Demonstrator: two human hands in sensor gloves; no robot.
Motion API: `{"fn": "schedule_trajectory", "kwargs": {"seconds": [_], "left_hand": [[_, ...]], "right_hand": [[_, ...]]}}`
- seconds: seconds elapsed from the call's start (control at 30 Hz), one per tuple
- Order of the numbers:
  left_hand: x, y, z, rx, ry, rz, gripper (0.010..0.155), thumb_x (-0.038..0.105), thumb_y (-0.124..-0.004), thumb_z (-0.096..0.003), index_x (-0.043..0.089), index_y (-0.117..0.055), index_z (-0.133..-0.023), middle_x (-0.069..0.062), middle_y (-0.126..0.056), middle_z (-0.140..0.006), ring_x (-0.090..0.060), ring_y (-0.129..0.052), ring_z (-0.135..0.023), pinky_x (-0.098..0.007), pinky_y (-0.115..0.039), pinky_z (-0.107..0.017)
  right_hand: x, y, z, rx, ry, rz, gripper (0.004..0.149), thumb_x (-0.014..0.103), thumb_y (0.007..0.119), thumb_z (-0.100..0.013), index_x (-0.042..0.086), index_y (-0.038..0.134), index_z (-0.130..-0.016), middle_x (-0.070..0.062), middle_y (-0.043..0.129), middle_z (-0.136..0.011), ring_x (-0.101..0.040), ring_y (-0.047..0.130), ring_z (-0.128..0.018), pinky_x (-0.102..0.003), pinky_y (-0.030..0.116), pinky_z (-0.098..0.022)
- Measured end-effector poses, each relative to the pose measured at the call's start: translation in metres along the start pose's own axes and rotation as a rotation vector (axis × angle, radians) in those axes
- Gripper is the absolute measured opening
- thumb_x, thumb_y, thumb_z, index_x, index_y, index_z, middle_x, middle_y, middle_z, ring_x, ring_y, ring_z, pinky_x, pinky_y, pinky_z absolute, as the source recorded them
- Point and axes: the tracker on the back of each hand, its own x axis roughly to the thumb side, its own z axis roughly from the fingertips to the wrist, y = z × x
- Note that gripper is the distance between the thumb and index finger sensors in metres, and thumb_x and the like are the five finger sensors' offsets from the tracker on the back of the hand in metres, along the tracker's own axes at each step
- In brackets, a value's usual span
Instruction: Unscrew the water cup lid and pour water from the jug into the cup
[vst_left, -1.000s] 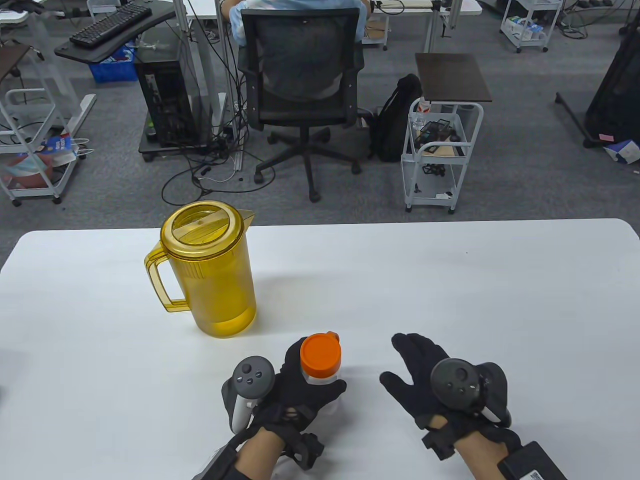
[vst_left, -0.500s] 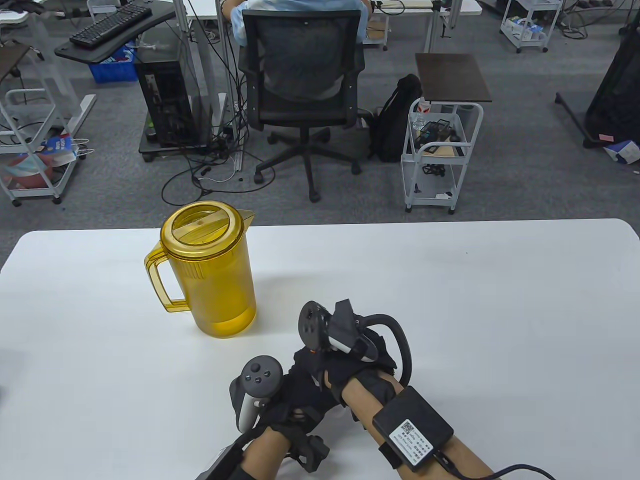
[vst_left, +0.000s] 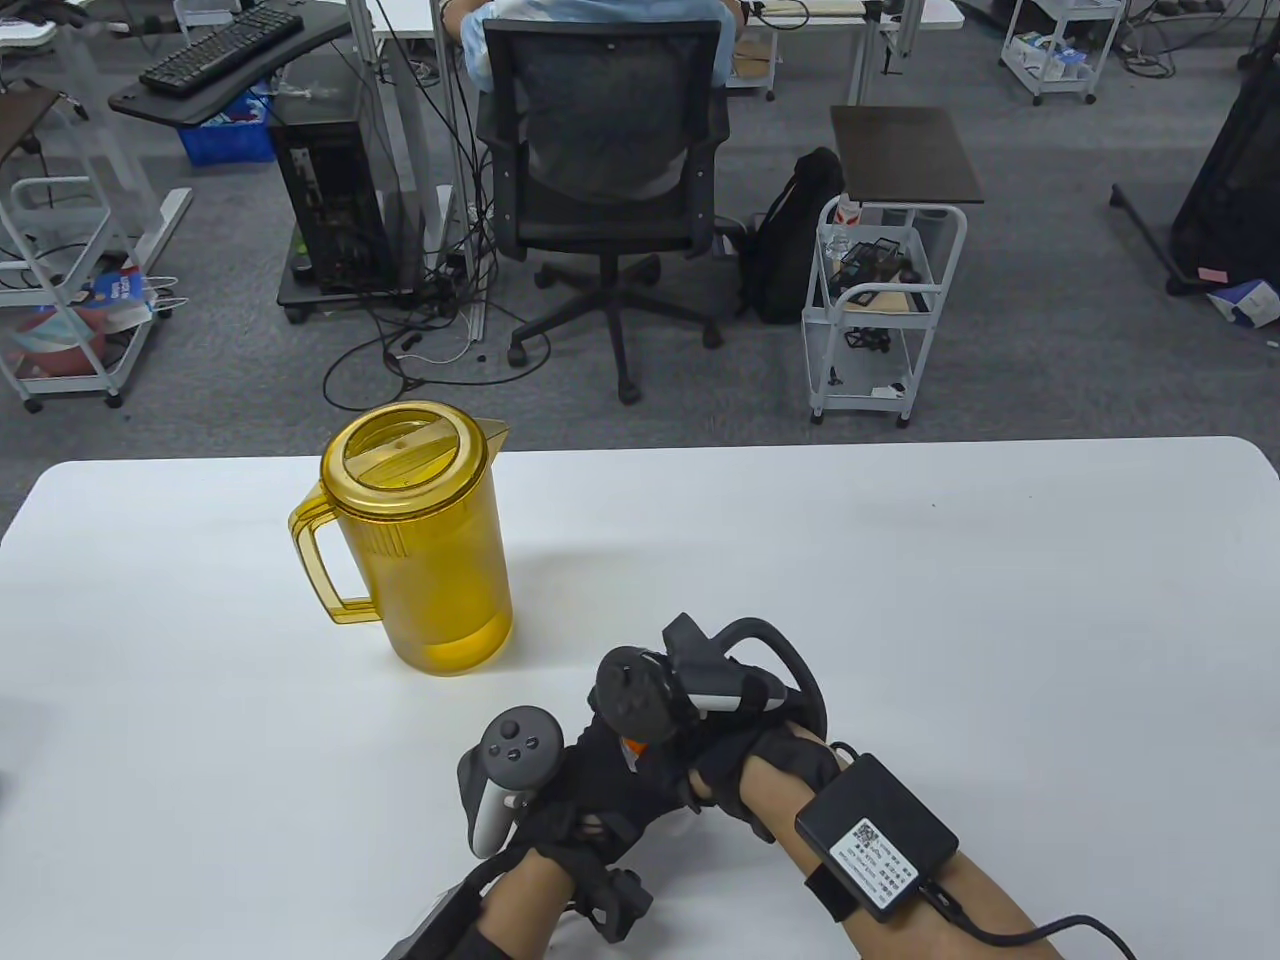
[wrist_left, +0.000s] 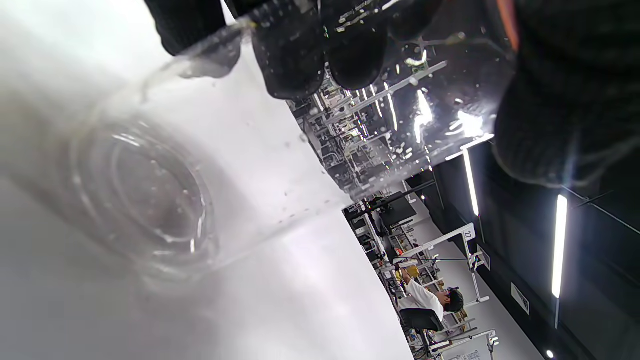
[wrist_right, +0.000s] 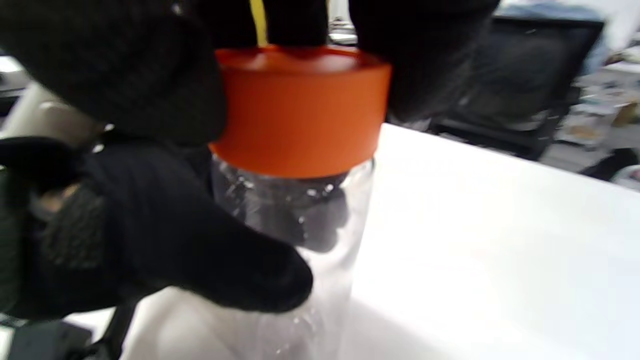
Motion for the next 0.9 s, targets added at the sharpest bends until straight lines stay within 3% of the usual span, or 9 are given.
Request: {"fn": "schedule_trajectory", "kwargs": {"seconds": [0.17, 0.23, 0.33, 0.37, 0.47, 0.57, 0.63, 0.77, 0.9], "left_hand": [[0.000, -0.001, 0.000, 0.003, 0.001, -0.007, 0.110, 0.072, -0.109, -0.0273, 0.046, -0.044, -0.112, 0.012, -0.064, -0.117, -0.025, -0.076, -0.113, -0.057, -0.064, -0.080], [0.001, -0.001, 0.000, 0.005, -0.003, -0.014, 0.110, 0.072, -0.109, -0.0275, 0.045, -0.044, -0.112, 0.012, -0.064, -0.117, -0.025, -0.076, -0.113, -0.057, -0.064, -0.080], [0.001, -0.001, 0.000, 0.009, -0.001, -0.019, 0.111, 0.072, -0.109, -0.0274, 0.044, -0.044, -0.113, 0.012, -0.064, -0.117, -0.025, -0.076, -0.113, -0.057, -0.064, -0.080], [0.001, -0.001, 0.000, 0.010, -0.001, -0.021, 0.111, 0.072, -0.109, -0.0271, 0.044, -0.044, -0.113, 0.012, -0.064, -0.116, -0.025, -0.076, -0.113, -0.057, -0.064, -0.080], [0.001, -0.001, 0.000, 0.011, -0.002, -0.026, 0.111, 0.071, -0.109, -0.0272, 0.044, -0.044, -0.113, 0.012, -0.064, -0.116, -0.025, -0.077, -0.113, -0.057, -0.064, -0.080], [0.000, -0.001, 0.000, 0.009, -0.002, -0.027, 0.111, 0.072, -0.109, -0.0272, 0.044, -0.044, -0.112, 0.012, -0.064, -0.116, -0.025, -0.076, -0.113, -0.057, -0.064, -0.080], [0.000, -0.001, 0.000, 0.008, -0.004, -0.029, 0.111, 0.071, -0.109, -0.0272, 0.044, -0.044, -0.112, 0.012, -0.064, -0.116, -0.025, -0.076, -0.113, -0.057, -0.064, -0.080], [0.000, -0.001, 0.001, 0.010, -0.003, -0.029, 0.111, 0.071, -0.109, -0.0272, 0.044, -0.044, -0.112, 0.011, -0.064, -0.116, -0.025, -0.076, -0.112, -0.058, -0.064, -0.080], [0.000, -0.001, 0.001, 0.007, -0.003, -0.031, 0.111, 0.072, -0.109, -0.0271, 0.044, -0.044, -0.112, 0.011, -0.064, -0.116, -0.025, -0.076, -0.112, -0.058, -0.064, -0.079]], "right_hand": [[-0.010, 0.002, 0.002, -0.038, -0.070, -0.195, 0.046, 0.036, 0.090, -0.047, 0.036, 0.077, -0.091, 0.003, 0.052, -0.116, -0.041, 0.046, -0.109, -0.067, 0.054, -0.075], [-0.014, 0.000, 0.003, -0.090, -0.014, -0.305, 0.059, 0.048, 0.088, -0.048, 0.036, 0.068, -0.101, -0.004, 0.047, -0.118, -0.047, 0.045, -0.108, -0.070, 0.053, -0.073], [-0.019, -0.008, 0.006, -0.272, 0.212, -0.333, 0.074, 0.064, 0.080, -0.046, 0.023, 0.063, -0.106, -0.018, 0.056, -0.110, -0.051, 0.075, -0.087, -0.061, 0.079, -0.057], [-0.020, -0.009, 0.005, -0.266, 0.298, -0.305, 0.077, 0.066, 0.078, -0.046, 0.018, 0.065, -0.105, -0.021, 0.063, -0.105, -0.050, 0.082, -0.078, -0.056, 0.083, -0.051], [-0.013, -0.007, -0.003, -0.016, 0.537, -0.123, 0.086, 0.076, 0.067, -0.045, 0.015, 0.064, -0.105, -0.022, 0.070, -0.099, -0.043, 0.094, -0.063, -0.044, 0.090, -0.041], [-0.001, -0.006, -0.010, -0.050, 0.544, -0.039, 0.085, 0.073, 0.071, -0.047, 0.009, 0.067, -0.103, -0.025, 0.079, -0.090, -0.033, 0.102, -0.046, -0.036, 0.093, -0.027], [0.003, -0.007, -0.012, -0.007, 0.485, -0.069, 0.083, 0.067, 0.077, -0.048, 0.010, 0.062, -0.106, -0.028, 0.071, -0.097, -0.035, 0.100, -0.051, -0.039, 0.092, -0.031], [0.003, -0.011, -0.012, 0.115, 0.284, -0.149, 0.077, 0.051, 0.086, -0.048, 0.024, 0.052, -0.112, -0.022, 0.047, -0.114, -0.055, 0.074, -0.084, -0.060, 0.077, -0.059], [-0.008, -0.008, -0.009, 0.135, 0.164, -0.251, 0.070, 0.041, 0.089, -0.048, 0.033, 0.056, -0.109, -0.013, 0.039, -0.118, -0.056, 0.056, -0.099, -0.067, 0.066, -0.069]]}}
